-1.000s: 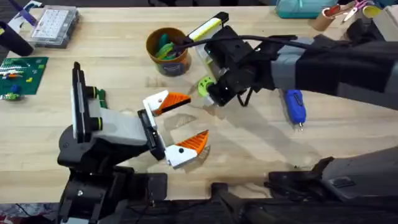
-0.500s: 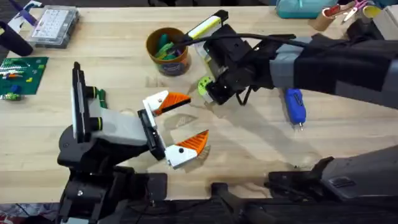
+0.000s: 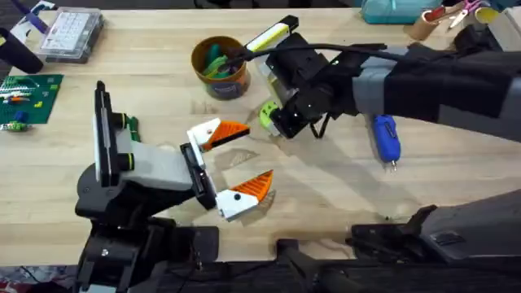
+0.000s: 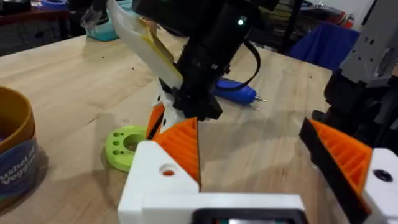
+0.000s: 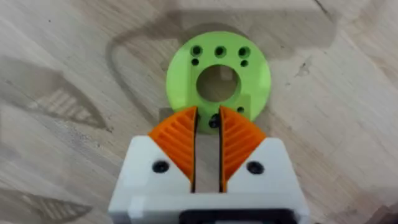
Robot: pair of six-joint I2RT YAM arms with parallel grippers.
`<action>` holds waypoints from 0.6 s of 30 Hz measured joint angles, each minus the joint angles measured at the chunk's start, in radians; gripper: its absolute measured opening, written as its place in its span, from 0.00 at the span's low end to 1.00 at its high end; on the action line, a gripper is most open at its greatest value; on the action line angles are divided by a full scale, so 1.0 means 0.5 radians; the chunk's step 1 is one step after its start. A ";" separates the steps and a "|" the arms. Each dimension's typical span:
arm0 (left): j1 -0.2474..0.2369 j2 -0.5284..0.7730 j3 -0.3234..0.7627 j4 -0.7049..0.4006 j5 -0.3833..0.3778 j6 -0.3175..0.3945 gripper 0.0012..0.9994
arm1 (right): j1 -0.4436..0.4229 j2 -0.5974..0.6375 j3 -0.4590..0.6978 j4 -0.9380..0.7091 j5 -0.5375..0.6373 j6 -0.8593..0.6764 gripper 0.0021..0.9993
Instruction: Pick up the gripper from the table and insert it into the empty holder that is missing its gripper. Then pick up a screw, insert it into the mounting hole, and use the screwdriver to tighten it. Finally, clean up the table by picking up the vegetable and placing it into the bucket.
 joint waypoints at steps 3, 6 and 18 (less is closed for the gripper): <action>0.000 0.000 0.000 0.000 0.000 0.000 0.99 | 0.000 0.000 0.004 -0.001 0.007 -0.003 0.06; 0.000 0.000 0.000 0.000 0.000 0.000 0.99 | 0.000 0.000 0.010 -0.005 0.008 -0.004 0.01; 0.000 0.000 0.000 0.000 0.000 0.000 0.99 | 0.000 0.001 0.038 -0.086 0.006 -0.009 0.01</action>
